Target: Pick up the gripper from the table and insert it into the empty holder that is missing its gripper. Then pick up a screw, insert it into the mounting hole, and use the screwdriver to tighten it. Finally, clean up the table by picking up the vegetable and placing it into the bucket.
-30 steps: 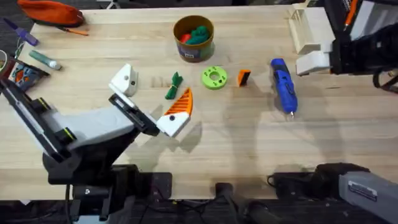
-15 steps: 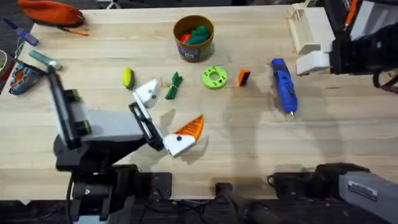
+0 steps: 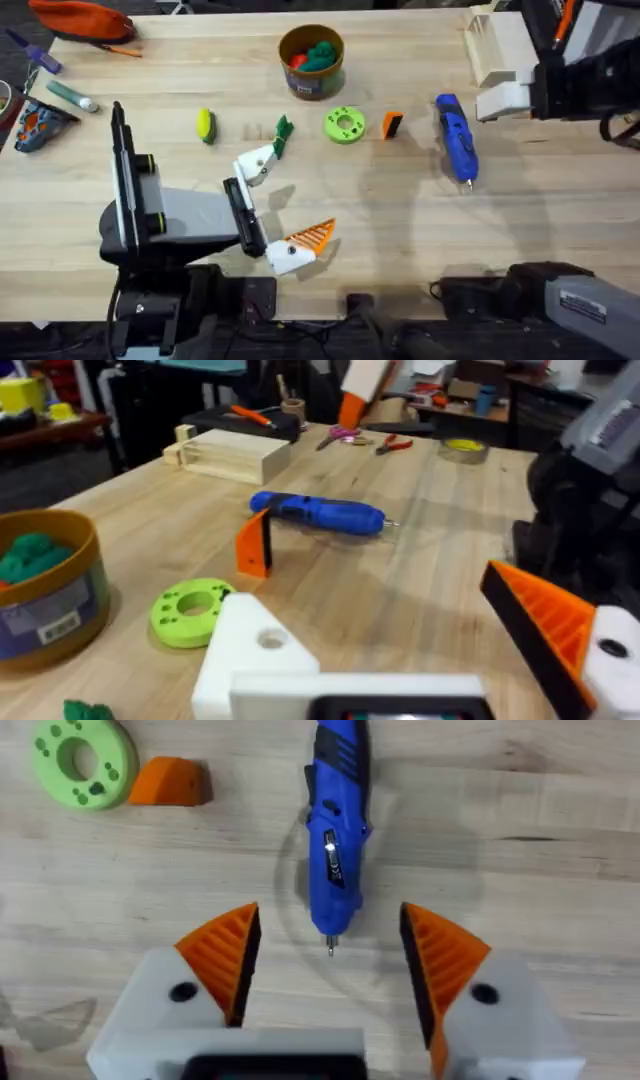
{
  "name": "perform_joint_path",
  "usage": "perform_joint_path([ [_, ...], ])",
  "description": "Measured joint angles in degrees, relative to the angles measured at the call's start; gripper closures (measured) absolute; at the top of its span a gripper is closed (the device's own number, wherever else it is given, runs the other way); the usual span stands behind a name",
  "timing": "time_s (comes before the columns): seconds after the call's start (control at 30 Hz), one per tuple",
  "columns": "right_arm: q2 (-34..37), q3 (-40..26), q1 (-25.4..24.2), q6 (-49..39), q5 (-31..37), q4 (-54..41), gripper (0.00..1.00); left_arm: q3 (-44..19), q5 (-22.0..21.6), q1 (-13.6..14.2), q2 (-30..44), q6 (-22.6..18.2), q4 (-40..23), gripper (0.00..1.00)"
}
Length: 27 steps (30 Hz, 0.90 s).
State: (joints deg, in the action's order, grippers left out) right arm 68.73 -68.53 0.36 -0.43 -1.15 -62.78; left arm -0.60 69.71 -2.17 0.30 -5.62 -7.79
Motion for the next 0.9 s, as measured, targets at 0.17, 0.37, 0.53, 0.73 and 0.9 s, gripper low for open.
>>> perform_joint_path([
  [0.17,0.0,0.0,0.0,-0.02,0.0,0.0,0.203,0.0,2.04,0.0,0.0,-2.07,-0.38,0.015],
  [0.37,0.0,0.0,0.0,-0.01,0.0,0.0,0.206,0.0,3.03,0.0,0.01,-2.79,-0.59,0.015],
  [0.53,0.0,0.0,0.0,-0.02,0.0,0.0,0.205,0.0,3.19,0.0,0.0,-2.98,-0.61,0.014],
  [0.73,0.0,0.0,0.0,-0.02,0.0,0.0,0.205,0.0,3.19,0.0,0.0,-3.0,-0.59,0.013],
  [0.9,0.0,0.0,0.0,-0.02,0.0,0.0,0.203,0.0,3.11,0.0,0.0,-2.98,-0.57,0.014],
])
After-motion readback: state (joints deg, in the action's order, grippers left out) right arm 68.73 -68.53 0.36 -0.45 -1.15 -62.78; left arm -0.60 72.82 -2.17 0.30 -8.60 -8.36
